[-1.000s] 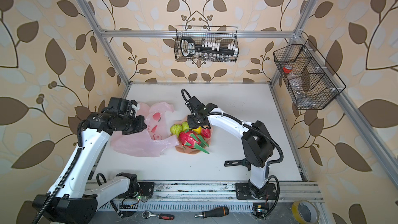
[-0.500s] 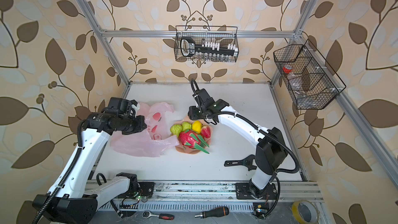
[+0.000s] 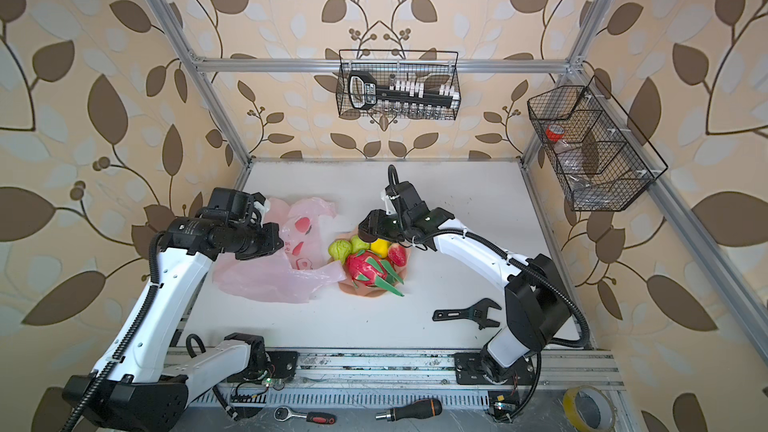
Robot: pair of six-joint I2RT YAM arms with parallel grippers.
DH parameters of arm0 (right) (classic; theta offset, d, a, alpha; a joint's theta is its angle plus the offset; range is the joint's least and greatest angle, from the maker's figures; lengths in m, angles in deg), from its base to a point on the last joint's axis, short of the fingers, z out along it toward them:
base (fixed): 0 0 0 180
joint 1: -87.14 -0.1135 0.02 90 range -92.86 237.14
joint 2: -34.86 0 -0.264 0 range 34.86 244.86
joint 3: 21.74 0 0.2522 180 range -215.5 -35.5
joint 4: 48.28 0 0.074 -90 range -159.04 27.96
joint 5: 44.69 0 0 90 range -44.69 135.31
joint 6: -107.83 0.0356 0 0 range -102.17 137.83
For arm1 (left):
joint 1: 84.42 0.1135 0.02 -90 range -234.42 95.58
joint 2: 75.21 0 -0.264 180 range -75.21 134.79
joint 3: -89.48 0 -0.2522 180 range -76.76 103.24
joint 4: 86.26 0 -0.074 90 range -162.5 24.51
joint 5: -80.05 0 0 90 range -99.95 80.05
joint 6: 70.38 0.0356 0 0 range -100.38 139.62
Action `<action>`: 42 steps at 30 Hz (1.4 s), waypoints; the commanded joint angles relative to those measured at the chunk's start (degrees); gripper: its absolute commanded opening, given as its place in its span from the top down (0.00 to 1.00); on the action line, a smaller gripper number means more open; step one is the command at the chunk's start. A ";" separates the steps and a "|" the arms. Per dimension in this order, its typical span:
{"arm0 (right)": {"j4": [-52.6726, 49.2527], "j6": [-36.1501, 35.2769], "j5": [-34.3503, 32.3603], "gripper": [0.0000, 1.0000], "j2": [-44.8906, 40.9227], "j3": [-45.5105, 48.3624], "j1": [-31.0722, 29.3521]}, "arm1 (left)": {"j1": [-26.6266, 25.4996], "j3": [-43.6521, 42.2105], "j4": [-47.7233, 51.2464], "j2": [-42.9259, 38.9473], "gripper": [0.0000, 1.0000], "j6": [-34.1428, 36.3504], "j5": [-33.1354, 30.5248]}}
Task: Place the fruits into the plastic bag
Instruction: 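Lift the dark plum with the right gripper and carry it to the bag mouth, then lower the plum into the bag and open the right gripper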
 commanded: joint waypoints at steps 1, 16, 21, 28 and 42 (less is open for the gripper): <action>6.68 5.83 3.46 0.67 -0.69 1.95 -0.38 | 0.31 0.32 0.55 -1.55 1.00 0.72 1.50; 20.00 17.04 7.18 0.68 11.88 -3.95 -7.19 | 0.31 0.91 0.29 -1.11 1.00 0.69 2.27; 22.36 20.55 8.52 0.68 19.95 -11.27 -11.42 | 0.31 0.76 -0.24 -0.89 1.00 0.27 2.86; 26.18 27.62 9.53 0.69 31.38 -20.16 -16.53 | 0.31 0.70 -1.42 -0.28 1.00 -0.19 3.83; 25.75 33.26 11.95 0.65 45.98 -36.13 -21.36 | 0.28 -0.20 -2.66 -0.06 1.00 -0.11 4.83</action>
